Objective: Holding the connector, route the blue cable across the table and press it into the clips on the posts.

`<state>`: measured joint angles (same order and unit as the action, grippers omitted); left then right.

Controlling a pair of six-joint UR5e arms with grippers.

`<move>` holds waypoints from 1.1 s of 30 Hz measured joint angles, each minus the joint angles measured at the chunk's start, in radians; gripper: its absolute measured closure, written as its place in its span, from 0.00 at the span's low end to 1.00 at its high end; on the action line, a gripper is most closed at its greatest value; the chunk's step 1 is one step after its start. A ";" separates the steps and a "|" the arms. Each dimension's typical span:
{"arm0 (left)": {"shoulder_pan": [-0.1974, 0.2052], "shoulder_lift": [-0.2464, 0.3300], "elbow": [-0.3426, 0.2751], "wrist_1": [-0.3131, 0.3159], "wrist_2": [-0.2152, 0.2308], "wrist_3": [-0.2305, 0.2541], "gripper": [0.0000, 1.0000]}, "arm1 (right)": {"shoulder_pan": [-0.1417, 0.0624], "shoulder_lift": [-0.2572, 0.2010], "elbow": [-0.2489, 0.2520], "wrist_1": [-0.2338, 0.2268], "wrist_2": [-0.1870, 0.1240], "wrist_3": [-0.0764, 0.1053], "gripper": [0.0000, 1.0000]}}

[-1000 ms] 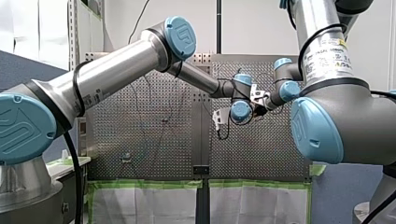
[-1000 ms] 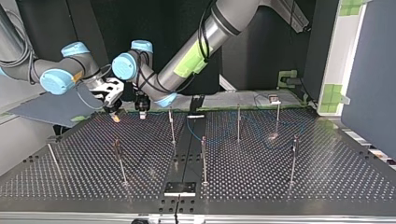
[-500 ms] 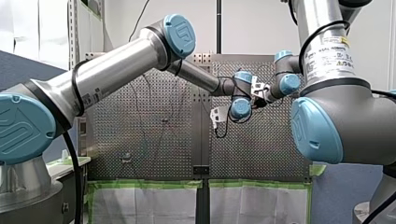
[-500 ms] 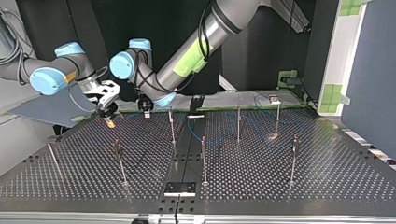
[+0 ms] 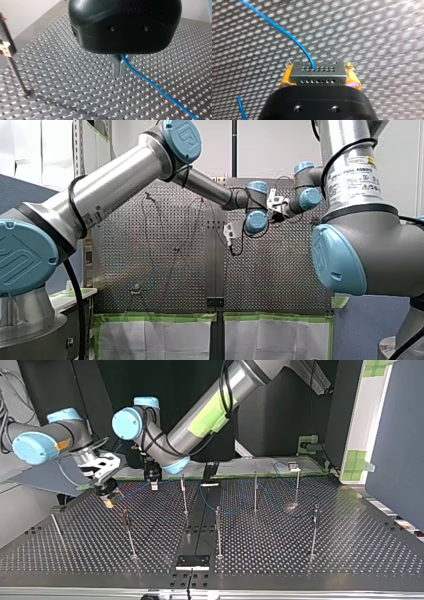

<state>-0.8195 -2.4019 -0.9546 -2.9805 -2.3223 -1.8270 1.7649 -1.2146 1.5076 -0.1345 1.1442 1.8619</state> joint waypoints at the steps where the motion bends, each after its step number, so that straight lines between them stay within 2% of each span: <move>1: -0.001 0.011 -0.007 0.000 0.000 0.000 1.00 | 0.000 -0.009 -0.004 0.000 0.000 0.007 1.00; 4: -0.006 0.034 -0.016 -0.001 -0.001 0.000 1.00 | 0.001 -0.040 -0.016 0.002 -0.004 0.029 1.00; 8: -0.011 0.062 -0.019 0.000 -0.003 0.000 1.00 | 0.000 -0.070 -0.023 0.011 -0.008 0.038 1.00; 14: -0.013 0.103 -0.018 0.005 -0.001 0.002 1.00 | 0.000 -0.089 -0.025 0.021 -0.009 0.040 1.00; 23: -0.009 0.117 -0.014 0.004 0.002 0.006 1.00 | 0.005 -0.097 -0.044 0.048 -0.009 0.039 1.00; 33: -0.002 0.117 0.043 0.008 0.021 0.013 1.00 | 0.004 -0.101 -0.065 0.067 -0.011 0.037 1.00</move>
<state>-0.8218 -2.2845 -0.9118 -2.9724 -2.3012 -1.8139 1.7688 -1.3157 1.4423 -0.0676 1.1337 1.8990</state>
